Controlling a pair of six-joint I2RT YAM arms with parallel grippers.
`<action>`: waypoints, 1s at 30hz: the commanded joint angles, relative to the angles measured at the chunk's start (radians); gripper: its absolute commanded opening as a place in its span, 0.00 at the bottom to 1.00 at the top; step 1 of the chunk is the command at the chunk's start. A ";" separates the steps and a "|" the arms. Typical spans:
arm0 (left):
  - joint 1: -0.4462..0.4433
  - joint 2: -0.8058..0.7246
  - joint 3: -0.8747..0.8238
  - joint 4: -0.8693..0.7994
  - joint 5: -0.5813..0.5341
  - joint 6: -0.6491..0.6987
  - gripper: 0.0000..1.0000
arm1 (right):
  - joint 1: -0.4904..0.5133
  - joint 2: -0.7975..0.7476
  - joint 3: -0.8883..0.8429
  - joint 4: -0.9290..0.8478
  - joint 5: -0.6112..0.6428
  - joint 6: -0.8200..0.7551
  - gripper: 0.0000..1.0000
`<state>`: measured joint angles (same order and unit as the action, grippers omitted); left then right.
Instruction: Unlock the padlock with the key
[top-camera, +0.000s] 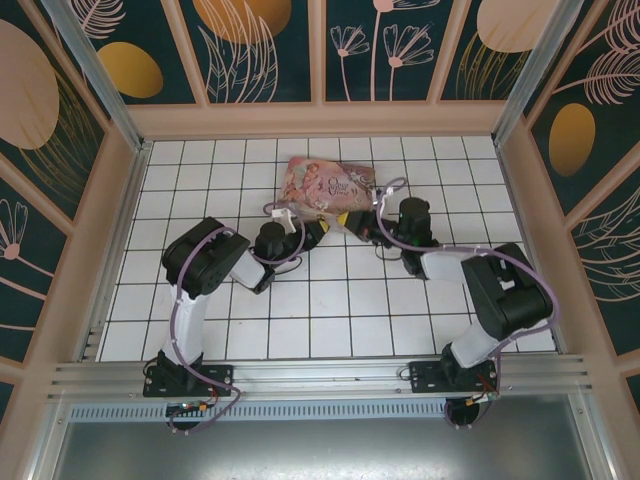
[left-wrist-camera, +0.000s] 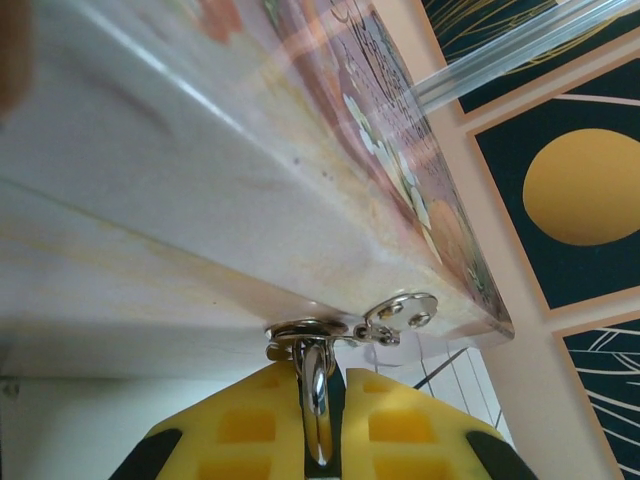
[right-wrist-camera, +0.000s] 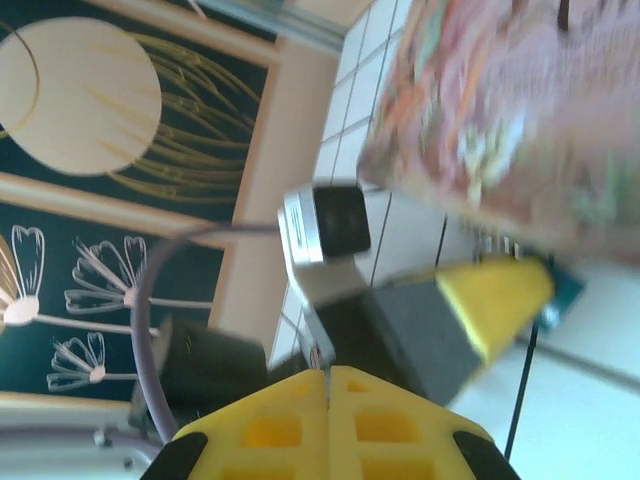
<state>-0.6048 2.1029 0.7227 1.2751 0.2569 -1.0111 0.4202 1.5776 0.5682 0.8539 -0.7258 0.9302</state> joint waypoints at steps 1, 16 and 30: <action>0.002 -0.073 -0.014 0.030 0.040 -0.046 0.00 | 0.034 -0.049 -0.119 0.099 0.038 0.040 0.00; 0.002 -0.172 -0.104 0.056 0.110 -0.198 0.00 | 0.107 -0.006 -0.251 0.296 0.185 0.141 0.00; 0.000 -0.200 -0.137 0.073 0.099 -0.294 0.00 | 0.169 0.190 -0.202 0.525 0.280 0.300 0.00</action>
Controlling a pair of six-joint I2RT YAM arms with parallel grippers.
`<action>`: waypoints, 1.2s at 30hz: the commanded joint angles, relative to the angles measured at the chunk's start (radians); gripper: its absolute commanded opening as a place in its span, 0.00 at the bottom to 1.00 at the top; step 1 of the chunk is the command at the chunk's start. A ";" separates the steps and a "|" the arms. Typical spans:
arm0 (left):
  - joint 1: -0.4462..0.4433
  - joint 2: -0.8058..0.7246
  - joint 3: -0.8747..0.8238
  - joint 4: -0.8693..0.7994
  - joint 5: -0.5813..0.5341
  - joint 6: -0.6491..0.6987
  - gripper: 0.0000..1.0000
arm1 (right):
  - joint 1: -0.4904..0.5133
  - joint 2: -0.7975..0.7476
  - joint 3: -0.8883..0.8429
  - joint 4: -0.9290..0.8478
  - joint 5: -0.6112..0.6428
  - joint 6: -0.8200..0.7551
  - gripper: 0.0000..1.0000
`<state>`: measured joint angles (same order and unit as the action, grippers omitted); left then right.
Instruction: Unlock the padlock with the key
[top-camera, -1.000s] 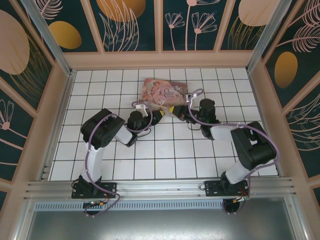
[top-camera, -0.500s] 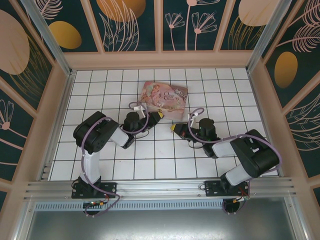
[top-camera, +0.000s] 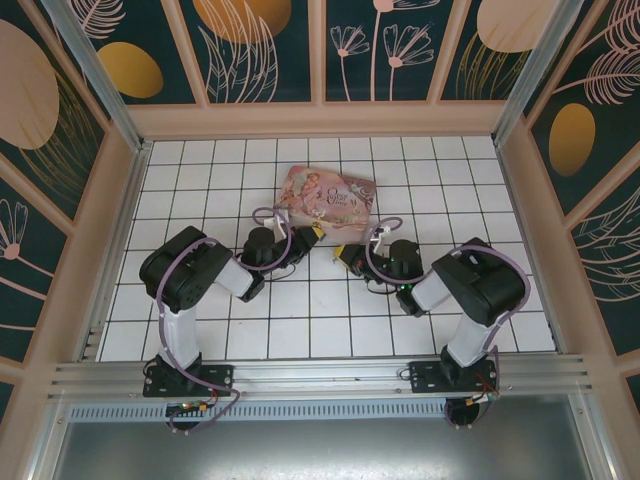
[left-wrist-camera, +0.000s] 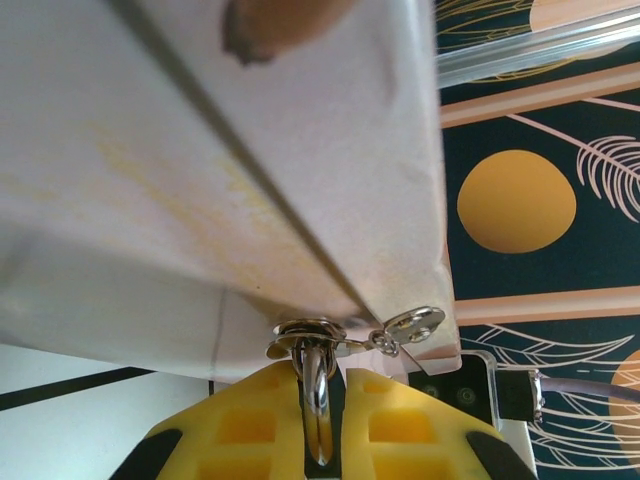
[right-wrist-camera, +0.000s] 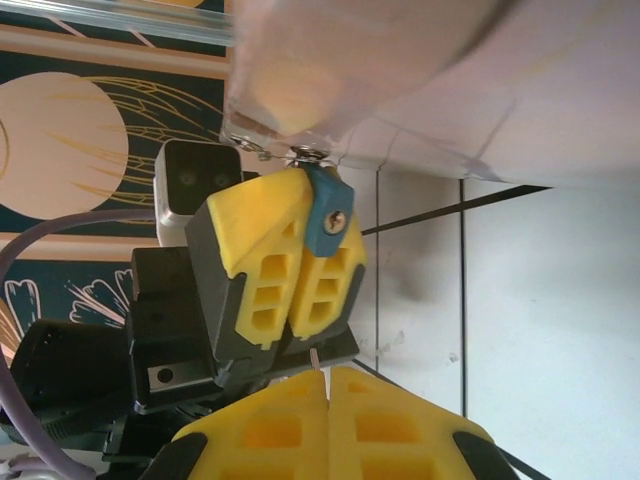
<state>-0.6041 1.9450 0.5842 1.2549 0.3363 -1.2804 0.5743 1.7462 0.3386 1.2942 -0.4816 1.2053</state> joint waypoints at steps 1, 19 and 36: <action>-0.002 -0.040 0.002 0.095 0.020 -0.028 0.00 | 0.017 0.026 0.036 0.083 0.036 0.024 0.00; -0.002 -0.040 0.008 0.103 0.018 -0.046 0.00 | 0.014 0.124 0.055 0.148 0.100 0.084 0.00; -0.001 -0.038 0.007 0.104 0.017 -0.042 0.00 | 0.007 0.127 0.091 0.140 0.089 0.089 0.00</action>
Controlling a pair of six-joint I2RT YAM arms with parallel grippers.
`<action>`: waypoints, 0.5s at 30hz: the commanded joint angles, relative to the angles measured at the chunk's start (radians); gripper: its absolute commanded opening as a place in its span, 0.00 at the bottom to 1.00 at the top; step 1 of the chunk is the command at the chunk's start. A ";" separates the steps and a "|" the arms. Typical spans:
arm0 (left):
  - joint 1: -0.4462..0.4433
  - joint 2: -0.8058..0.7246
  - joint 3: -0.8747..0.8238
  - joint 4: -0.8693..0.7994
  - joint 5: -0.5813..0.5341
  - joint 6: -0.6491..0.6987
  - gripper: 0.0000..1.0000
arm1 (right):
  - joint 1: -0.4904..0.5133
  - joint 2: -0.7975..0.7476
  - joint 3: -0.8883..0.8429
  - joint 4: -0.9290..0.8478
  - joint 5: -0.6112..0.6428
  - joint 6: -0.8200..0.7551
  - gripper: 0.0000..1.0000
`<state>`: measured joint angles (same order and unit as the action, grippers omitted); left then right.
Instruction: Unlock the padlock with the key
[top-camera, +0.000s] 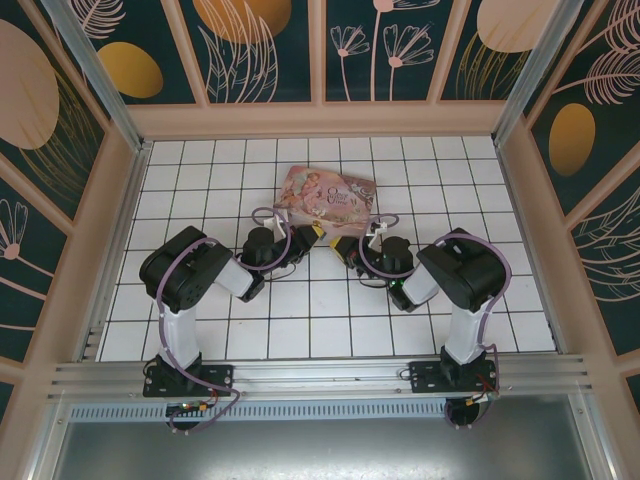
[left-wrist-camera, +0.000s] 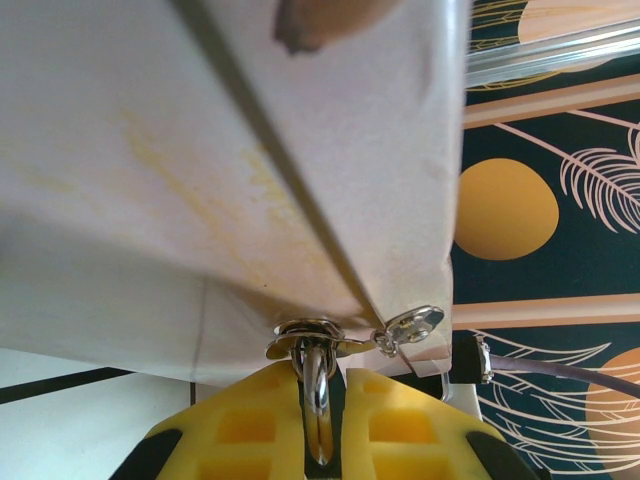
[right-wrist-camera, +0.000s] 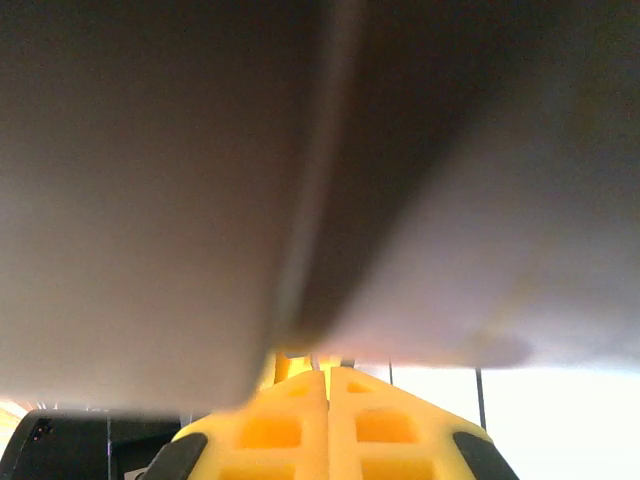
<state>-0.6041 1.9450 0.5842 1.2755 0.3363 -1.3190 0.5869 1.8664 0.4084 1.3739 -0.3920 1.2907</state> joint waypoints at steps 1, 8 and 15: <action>-0.001 -0.035 0.007 0.084 0.017 -0.003 0.00 | -0.004 0.007 0.023 0.059 0.001 0.004 0.00; -0.001 -0.038 0.006 0.081 0.018 0.001 0.00 | -0.004 0.004 0.028 0.053 -0.001 0.004 0.00; -0.002 -0.044 0.007 0.073 0.021 0.005 0.00 | -0.004 0.008 0.046 0.044 -0.005 0.003 0.00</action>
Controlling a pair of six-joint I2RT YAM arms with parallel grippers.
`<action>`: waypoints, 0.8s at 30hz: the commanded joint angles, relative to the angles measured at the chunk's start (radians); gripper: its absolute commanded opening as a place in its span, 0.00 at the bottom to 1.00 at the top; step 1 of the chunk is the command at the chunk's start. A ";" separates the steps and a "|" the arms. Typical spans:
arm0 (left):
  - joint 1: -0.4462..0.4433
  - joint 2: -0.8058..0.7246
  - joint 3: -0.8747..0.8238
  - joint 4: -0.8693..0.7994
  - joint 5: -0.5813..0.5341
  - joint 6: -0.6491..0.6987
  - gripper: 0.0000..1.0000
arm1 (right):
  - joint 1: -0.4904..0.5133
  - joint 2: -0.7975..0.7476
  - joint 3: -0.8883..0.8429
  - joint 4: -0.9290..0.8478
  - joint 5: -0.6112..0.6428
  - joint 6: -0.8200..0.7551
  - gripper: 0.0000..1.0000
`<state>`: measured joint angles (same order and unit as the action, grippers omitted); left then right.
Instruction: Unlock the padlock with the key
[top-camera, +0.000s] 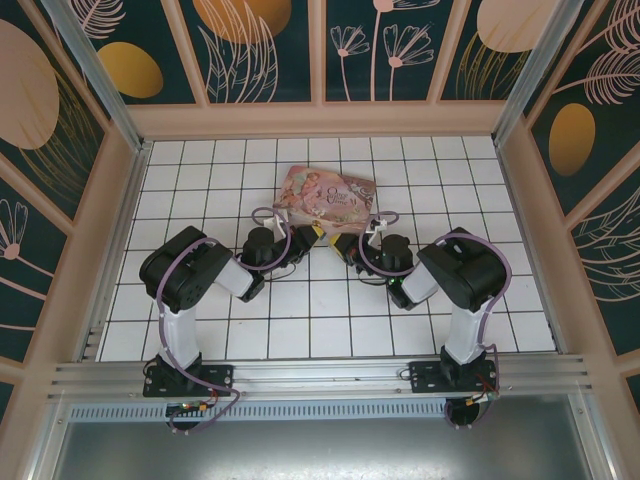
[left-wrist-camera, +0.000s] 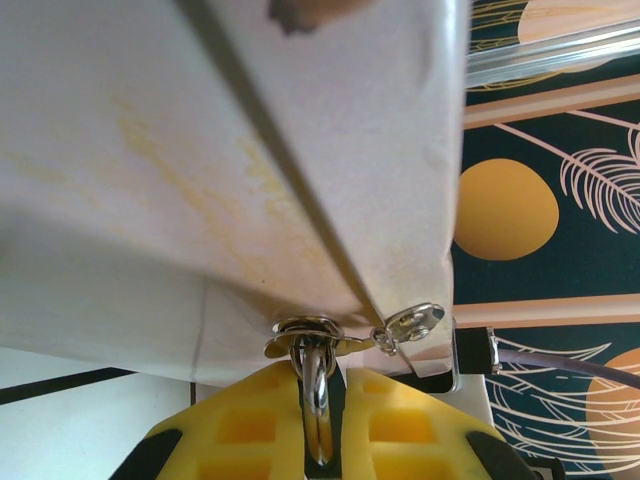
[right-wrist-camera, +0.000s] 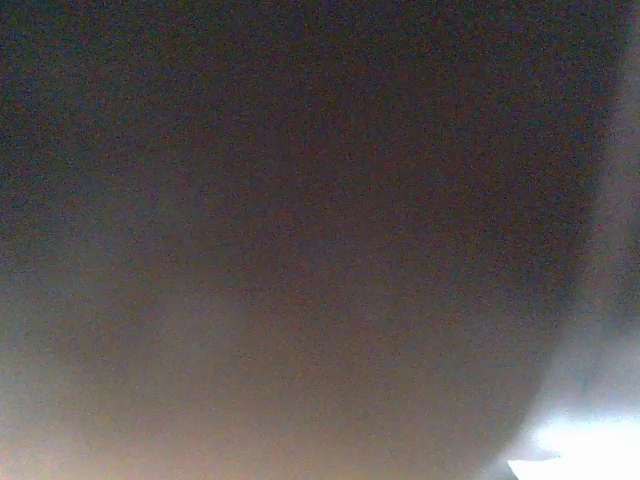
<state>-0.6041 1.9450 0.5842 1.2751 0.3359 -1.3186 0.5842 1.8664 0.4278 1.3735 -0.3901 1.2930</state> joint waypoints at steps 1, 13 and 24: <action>-0.003 -0.043 0.008 0.075 0.022 0.005 0.00 | 0.000 0.008 0.029 0.043 -0.009 0.002 0.00; -0.006 -0.048 0.018 0.074 0.022 -0.007 0.00 | -0.001 0.029 0.028 0.050 -0.008 0.004 0.00; -0.009 -0.045 0.023 0.079 0.023 -0.013 0.00 | -0.001 0.047 0.041 0.068 -0.013 0.017 0.00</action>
<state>-0.6025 1.9430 0.5842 1.2755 0.3328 -1.3296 0.5838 1.9003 0.4393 1.3880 -0.3904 1.2980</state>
